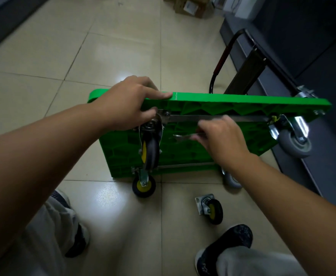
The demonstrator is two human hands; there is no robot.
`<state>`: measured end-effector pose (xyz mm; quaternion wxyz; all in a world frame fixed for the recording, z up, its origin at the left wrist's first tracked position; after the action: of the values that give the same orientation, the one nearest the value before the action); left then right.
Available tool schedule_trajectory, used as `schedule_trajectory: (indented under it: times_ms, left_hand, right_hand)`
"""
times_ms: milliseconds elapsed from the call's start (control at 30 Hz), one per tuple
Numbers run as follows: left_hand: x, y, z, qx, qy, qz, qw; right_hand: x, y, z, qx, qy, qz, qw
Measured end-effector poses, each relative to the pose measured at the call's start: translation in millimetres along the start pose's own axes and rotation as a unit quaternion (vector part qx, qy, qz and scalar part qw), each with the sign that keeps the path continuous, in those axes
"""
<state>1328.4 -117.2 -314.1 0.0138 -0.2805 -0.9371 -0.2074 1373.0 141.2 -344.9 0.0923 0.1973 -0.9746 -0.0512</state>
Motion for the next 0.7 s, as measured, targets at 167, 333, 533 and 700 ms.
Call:
schedule_trajectory:
  times_ms: [167,333,533,700]
  left_hand:
    - [1,-2,1,0.003,0.002,0.005,1.000]
    - [2,-3,0,-0.001,0.000,0.001,1.000]
    - [0,0,0,0.001,0.004,-0.001,1.000]
    - [-2,2,1,0.007,0.011,-0.003,1.000]
  right_hand:
    - [33,-26,-9,-0.050,0.063,-0.008,0.997]
    - [29,-18,-9,0.012,0.108,0.029,0.994]
    - [29,-12,-1,0.063,0.139,0.063,0.986]
    - [20,-14,36,0.129,0.139,0.120,0.975]
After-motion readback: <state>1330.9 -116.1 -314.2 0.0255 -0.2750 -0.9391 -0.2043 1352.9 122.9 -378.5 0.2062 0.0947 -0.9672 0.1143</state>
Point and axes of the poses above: each hand's wrist, its own x-axis towards the middle knuckle, its own z-axis out of the palm, y = z × x, the point moved 1 cm from there along x, towards the middle knuckle, and after that the axes turned 4 degrees about -y, right-handed, at the moved point
